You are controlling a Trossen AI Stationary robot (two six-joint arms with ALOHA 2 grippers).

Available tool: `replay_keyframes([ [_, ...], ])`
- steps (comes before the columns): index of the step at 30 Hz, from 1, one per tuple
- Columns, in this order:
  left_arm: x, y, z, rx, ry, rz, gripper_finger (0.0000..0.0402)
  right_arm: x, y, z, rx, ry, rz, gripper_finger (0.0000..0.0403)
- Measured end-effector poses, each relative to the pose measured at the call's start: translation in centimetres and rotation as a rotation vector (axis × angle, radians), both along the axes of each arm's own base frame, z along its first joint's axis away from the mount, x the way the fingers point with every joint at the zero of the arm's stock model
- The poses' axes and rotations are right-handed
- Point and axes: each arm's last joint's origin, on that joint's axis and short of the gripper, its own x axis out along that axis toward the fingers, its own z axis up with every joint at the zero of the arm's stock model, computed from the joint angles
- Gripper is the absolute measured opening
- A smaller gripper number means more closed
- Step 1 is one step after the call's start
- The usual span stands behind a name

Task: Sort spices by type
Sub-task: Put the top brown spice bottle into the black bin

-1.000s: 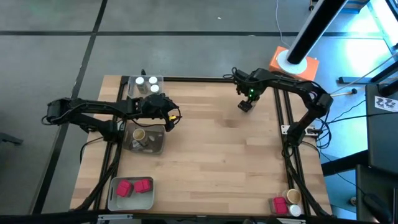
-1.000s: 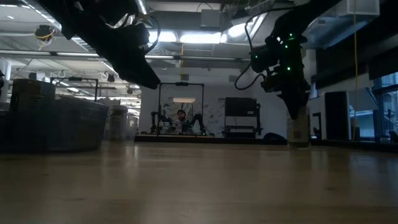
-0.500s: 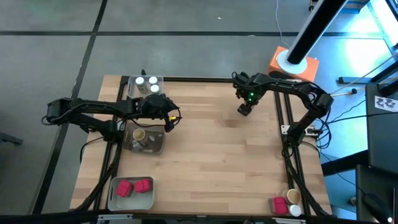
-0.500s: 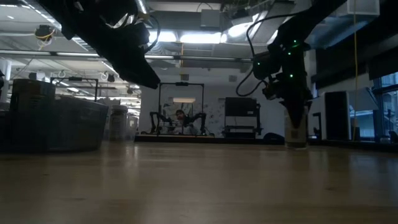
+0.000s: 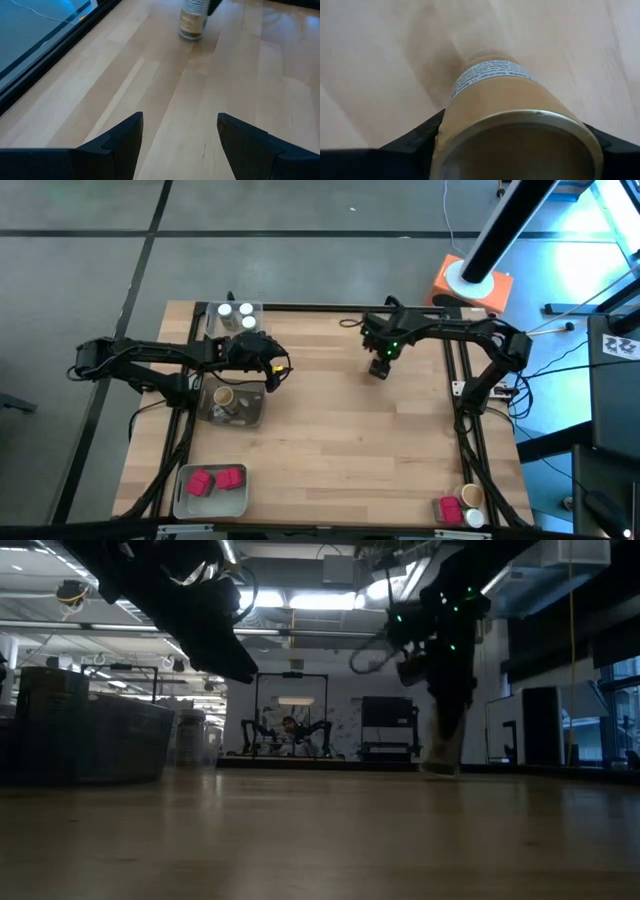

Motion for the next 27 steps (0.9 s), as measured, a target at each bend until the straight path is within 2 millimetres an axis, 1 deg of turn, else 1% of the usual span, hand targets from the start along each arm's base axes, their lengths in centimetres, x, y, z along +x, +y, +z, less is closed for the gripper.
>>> replay_keyframes([
  [6,0.2,-0.8,0.0,-0.001,-0.001,-0.032,0.0237,2.9,3.1,1.4,-0.048,-0.134,0.130,0.0280],
  [9,0.3,-1.3,0.0,-0.001,-0.001,-0.054,0.0237,4.1,4.8,1.9,-0.030,-0.227,0.218,0.0280],
  [13,0.4,-1.9,0.0,-0.001,0.000,-0.082,0.0237,5.6,6.5,2.3,-0.026,-0.353,0.290,0.0280],
  [17,0.4,-2.6,0.0,-0.002,0.006,-0.110,0.0237,6.4,7.6,2.3,-0.032,-0.401,0.329,0.0280],
  [20,0.3,-2.9,-0.3,-0.009,0.031,-0.102,0.0237,7.3,8.2,2.8,-0.039,-0.429,0.346,0.0280],
  [23,0.1,-3.2,-0.6,-0.014,0.072,-0.068,0.0237,8.6,8.8,3.3,-0.048,-0.450,0.365,0.0280],
  [27,-0.4,-3.9,-1.1,-0.035,0.138,-0.066,0.0237,10.8,9.7,3.3,-0.033,-0.419,0.392,0.0280],
])
